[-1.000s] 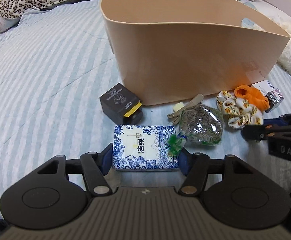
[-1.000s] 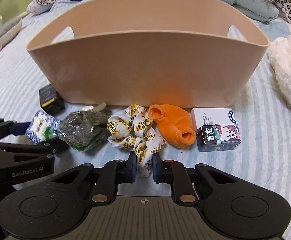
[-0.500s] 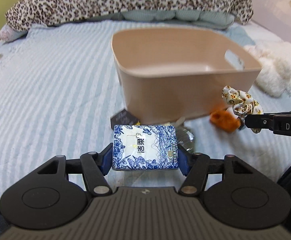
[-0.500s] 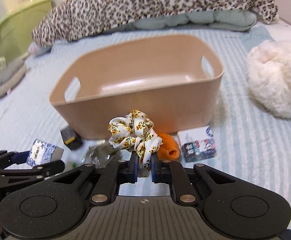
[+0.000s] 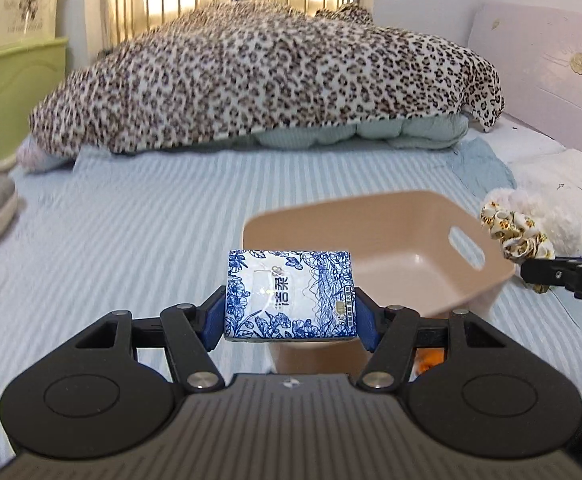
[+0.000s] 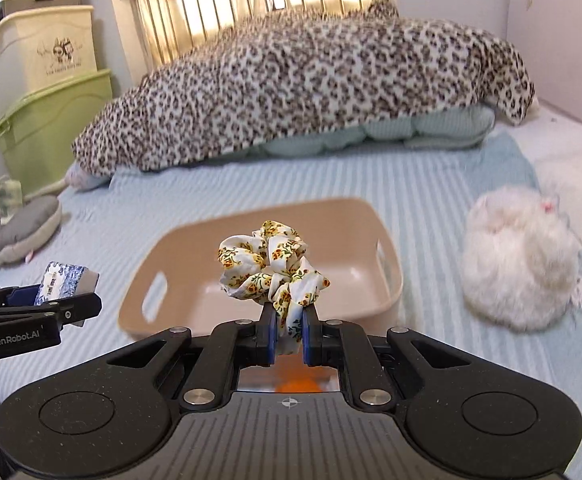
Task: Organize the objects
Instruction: 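Carry both items over the basket and open both grippers to drop them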
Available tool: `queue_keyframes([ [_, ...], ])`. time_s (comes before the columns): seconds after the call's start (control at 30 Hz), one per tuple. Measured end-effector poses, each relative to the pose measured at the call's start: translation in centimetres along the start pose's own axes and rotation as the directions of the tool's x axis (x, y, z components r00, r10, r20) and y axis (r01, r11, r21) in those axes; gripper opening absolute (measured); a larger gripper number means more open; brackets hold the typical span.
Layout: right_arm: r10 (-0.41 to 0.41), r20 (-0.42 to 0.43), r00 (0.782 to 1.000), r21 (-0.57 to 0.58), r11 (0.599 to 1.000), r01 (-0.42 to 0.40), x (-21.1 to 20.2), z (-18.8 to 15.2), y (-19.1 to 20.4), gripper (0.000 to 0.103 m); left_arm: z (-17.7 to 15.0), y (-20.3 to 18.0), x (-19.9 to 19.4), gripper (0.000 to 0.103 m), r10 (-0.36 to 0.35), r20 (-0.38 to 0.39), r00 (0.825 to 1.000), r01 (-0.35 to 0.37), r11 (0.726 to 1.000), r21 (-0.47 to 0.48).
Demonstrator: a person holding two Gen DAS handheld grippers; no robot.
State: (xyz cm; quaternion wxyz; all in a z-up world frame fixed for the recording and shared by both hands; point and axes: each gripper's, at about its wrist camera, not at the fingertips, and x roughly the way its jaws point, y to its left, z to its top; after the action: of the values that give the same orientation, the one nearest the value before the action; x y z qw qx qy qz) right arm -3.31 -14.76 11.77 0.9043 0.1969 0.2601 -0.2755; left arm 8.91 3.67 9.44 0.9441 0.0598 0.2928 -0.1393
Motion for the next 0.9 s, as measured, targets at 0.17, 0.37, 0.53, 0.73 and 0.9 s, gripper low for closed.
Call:
queue_keyframes([
  [0.17, -0.034, 0.025, 0.999, 0.0, 0.999, 0.034, 2.2, 1.8, -0.3, 0.011, 2.3, -0.8, 2.6, 0.064, -0.007, -0.006, 1.0, 0.006, 1.0, -0.006],
  [0.37, -0.072, -0.016, 0.997, -0.025, 0.997, 0.072, 5.8, 2.6, -0.5, 0.011, 3.1, -2.1, 7.7, 0.064, 0.005, -0.084, 0.996, -0.003, 1.0, 0.021],
  [0.53, -0.084, -0.091, 0.992, -0.039, 0.996, 0.08, 8.4, 2.4, -0.5, 0.012, 2.4, -2.9, 11.6, 0.064, 0.033, -0.149, 0.988, -0.024, 0.998, 0.057],
  [0.73, -0.109, -0.122, 0.987, -0.092, 0.991, 0.098, 9.9, 1.8, -0.1, 0.012, 0.6, -3.3, 14.1, 0.065, 0.04, -0.22, 0.975, -0.014, 0.993, 0.115],
  [0.9, -0.095, -0.127, 0.987, -0.077, 0.993, 0.085, 9.4, 1.9, -0.1, 0.037, 0.4, -3.2, 13.3, 0.068, 0.027, -0.225, 0.974, -0.003, 0.994, 0.108],
])
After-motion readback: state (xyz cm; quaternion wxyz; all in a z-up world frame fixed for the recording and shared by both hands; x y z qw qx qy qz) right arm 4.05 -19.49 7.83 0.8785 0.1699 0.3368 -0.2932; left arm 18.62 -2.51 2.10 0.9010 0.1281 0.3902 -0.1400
